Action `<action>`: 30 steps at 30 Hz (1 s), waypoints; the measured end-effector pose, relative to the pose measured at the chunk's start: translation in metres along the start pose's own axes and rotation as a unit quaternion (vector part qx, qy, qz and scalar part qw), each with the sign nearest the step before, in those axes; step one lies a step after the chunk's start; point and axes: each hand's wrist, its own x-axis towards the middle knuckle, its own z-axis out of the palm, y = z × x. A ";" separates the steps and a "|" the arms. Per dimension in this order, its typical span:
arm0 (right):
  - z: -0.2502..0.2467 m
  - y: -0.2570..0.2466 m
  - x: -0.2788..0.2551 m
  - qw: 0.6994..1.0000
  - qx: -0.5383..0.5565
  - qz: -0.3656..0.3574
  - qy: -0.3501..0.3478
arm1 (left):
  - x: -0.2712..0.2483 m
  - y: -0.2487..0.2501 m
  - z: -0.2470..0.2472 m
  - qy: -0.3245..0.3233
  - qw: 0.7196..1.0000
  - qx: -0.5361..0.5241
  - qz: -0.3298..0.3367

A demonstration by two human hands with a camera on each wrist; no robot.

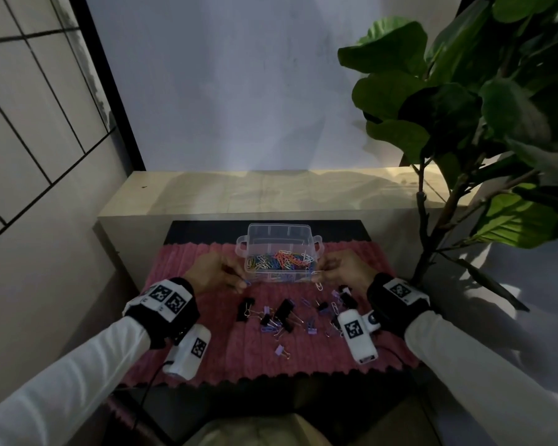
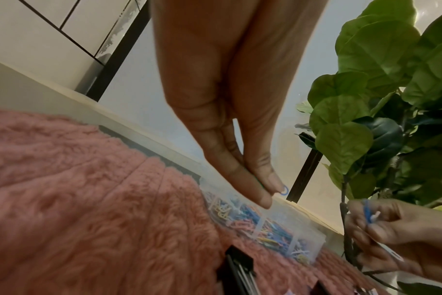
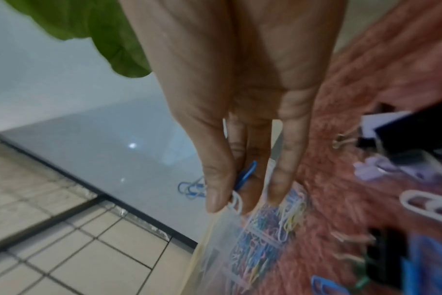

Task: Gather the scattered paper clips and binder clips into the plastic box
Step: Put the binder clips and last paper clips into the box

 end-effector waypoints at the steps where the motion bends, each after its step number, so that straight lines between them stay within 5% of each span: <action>1: -0.001 -0.002 0.003 1.000 -0.001 0.003 0.003 | 0.000 0.000 0.000 0.000 1.000 -0.003 -0.002; 9: 0.002 -0.037 0.059 0.995 0.003 0.061 0.077 | 0.005 0.008 0.002 0.031 0.999 0.009 -0.007; 11: 0.008 -0.040 0.066 0.993 -0.082 0.062 0.057 | 0.006 0.012 0.000 0.031 0.999 0.018 -0.009; 14: 0.018 -0.042 0.059 0.959 -0.277 0.008 0.055 | 0.014 0.014 -0.005 0.042 0.997 0.061 -0.011; 17: 0.025 -0.038 0.037 0.946 -0.304 -0.073 0.084 | 0.032 0.020 -0.011 0.061 0.996 0.062 -0.017; 19: 0.028 -0.027 0.021 0.948 -0.303 -0.098 0.024 | 0.047 0.026 -0.012 0.073 0.995 0.070 -0.010; 22: 0.033 -0.009 0.009 0.902 -0.414 -0.089 -0.083 | 0.067 0.036 -0.009 0.069 0.992 0.100 0.013; 30: 0.053 0.014 0.017 0.834 -0.530 -0.094 -0.122 | 0.057 0.044 0.002 -0.090 0.946 0.306 0.063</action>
